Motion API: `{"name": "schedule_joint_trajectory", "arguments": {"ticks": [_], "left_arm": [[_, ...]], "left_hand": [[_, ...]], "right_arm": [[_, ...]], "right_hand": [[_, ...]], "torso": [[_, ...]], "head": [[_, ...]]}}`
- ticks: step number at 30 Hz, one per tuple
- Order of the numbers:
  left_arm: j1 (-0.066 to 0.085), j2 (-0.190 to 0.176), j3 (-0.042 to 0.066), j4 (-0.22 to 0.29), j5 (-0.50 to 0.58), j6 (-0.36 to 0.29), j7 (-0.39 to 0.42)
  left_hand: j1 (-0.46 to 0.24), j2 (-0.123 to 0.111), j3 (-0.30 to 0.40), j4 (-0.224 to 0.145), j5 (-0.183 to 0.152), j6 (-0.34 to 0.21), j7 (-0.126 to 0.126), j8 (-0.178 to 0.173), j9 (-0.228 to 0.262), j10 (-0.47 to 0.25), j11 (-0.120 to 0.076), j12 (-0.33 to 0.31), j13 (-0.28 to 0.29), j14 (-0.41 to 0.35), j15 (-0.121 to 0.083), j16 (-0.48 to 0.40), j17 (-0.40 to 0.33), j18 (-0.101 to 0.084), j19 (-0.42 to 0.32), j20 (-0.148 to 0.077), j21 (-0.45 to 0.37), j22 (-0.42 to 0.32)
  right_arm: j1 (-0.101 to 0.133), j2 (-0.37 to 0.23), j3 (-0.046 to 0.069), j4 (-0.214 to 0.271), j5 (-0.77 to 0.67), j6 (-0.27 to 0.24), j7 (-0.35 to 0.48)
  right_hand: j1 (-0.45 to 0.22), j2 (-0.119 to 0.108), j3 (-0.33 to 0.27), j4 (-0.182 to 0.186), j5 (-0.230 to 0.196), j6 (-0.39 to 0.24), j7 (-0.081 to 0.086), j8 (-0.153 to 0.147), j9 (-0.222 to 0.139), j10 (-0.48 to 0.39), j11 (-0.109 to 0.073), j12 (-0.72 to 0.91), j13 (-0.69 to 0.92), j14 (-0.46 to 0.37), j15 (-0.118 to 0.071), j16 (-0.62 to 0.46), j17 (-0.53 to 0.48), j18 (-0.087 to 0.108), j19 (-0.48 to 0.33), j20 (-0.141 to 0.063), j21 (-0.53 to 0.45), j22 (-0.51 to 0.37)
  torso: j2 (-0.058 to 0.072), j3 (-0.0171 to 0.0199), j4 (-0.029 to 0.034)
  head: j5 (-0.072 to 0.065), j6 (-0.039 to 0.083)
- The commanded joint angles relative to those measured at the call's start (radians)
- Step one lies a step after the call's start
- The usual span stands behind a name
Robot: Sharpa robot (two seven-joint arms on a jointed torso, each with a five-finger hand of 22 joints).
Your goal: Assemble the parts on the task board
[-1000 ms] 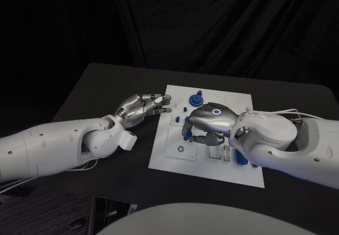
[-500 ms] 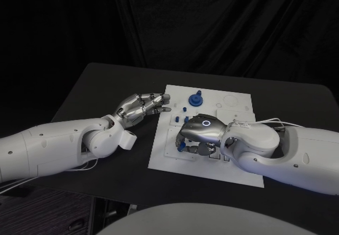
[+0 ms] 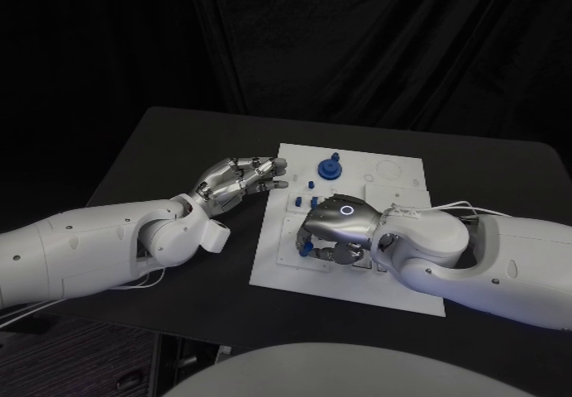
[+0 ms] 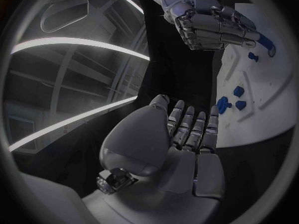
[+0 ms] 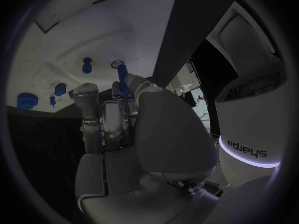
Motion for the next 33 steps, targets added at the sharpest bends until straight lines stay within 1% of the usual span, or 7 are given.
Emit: {"name": "schedule_joint_trajectory", "arguments": {"ticks": [1,7,17,22,28,33], "left_arm": [[-0.002,0.001,0.001,0.001,0.003,0.018,0.019],[-0.002,0.0,0.001,0.002,0.003,0.019,0.016],[-0.003,0.0,0.001,0.003,0.003,0.02,0.013],[-0.003,0.001,0.001,0.002,0.003,0.021,0.013],[-0.003,0.003,0.001,0.0,0.003,0.023,0.012],[-0.003,0.005,0.001,-0.003,0.003,0.025,0.012]], "left_hand": [[0.003,0.003,0.005,-0.001,0.005,0.003,0.039,0.004,0.0,0.003,0.002,0.002,0.001,0.008,0.002,0.004,0.001,-0.016,0.006,-0.001,0.006,0.001],[0.003,0.003,0.005,-0.001,0.005,0.003,0.039,0.004,0.0,0.003,0.002,0.002,0.001,0.008,0.002,0.004,0.001,-0.016,0.006,-0.001,0.006,0.001],[0.003,0.003,0.006,-0.001,0.005,0.004,0.039,0.004,0.0,0.003,0.002,0.002,0.001,0.008,0.002,0.004,0.001,-0.016,0.006,-0.001,0.006,0.001],[0.003,0.003,0.006,-0.001,0.005,0.004,0.039,0.004,0.0,0.003,0.002,0.002,0.001,0.008,0.002,0.004,0.001,-0.016,0.006,-0.001,0.006,0.001],[0.003,0.003,0.006,-0.001,0.005,0.004,0.039,0.004,0.0,0.003,0.002,0.002,0.001,0.008,0.002,0.004,0.001,-0.016,0.006,-0.001,0.006,0.001],[0.003,0.003,0.008,-0.001,0.005,0.003,0.039,0.004,0.0,0.003,0.003,0.003,0.001,0.008,0.002,0.005,0.001,-0.016,0.007,-0.001,0.006,0.001]], "right_arm": [[-0.003,0.001,0.001,-0.001,-0.026,-0.015,-0.013],[-0.003,0.003,0.001,-0.004,-0.029,-0.001,-0.024],[-0.004,0.009,0.001,-0.013,-0.043,0.033,-0.037],[-0.005,0.011,0.001,-0.014,-0.049,0.045,-0.041],[-0.009,0.014,0.001,-0.018,-0.052,0.052,-0.042],[-0.013,0.018,0.001,-0.022,-0.052,0.048,-0.042]], "right_hand": [[0.007,0.008,0.0,-0.006,0.0,0.004,-0.003,-0.003,0.002,0.035,-0.029,0.007,0.002,0.001,-0.008,-0.001,-0.001,-0.014,0.002,-0.008,0.003,0.098],[0.008,0.008,0.0,-0.008,0.0,0.005,-0.003,-0.002,0.002,0.036,-0.029,0.006,0.002,0.0,-0.008,-0.002,-0.003,-0.014,0.001,-0.008,0.003,0.098],[0.011,0.009,0.003,-0.013,0.001,0.004,-0.002,-0.004,0.004,0.035,-0.028,0.002,0.002,-0.005,-0.008,-0.008,-0.012,-0.011,-0.005,-0.008,-0.01,0.095],[0.012,0.009,0.003,-0.014,0.001,0.004,-0.002,-0.004,0.004,0.035,-0.028,0.001,0.002,-0.006,-0.008,-0.01,-0.014,-0.011,-0.006,-0.008,-0.01,0.095],[0.012,0.009,0.003,-0.015,0.001,0.004,-0.002,-0.005,0.004,0.036,-0.028,0.001,0.002,-0.006,-0.008,-0.01,-0.014,-0.011,-0.006,-0.009,-0.011,0.094],[0.013,0.009,0.004,-0.018,0.001,0.005,-0.002,-0.005,0.005,0.039,-0.029,0.001,0.002,-0.008,-0.008,-0.011,-0.016,-0.011,-0.008,-0.009,-0.013,0.094]], "torso": [[-0.001,-0.0007,-0.0005],[0.0,-0.0015,0.0],[0.0,-0.001,0.0013],[-0.001,-0.0014,-0.0005],[0.0,-0.0013,-0.0001],[0.0,-0.0011,0.0003]], "head": [[0.002,0.0],[-0.001,0.0],[-0.007,0.0],[-0.005,0.0],[-0.006,0.0],[-0.006,0.0]]}}
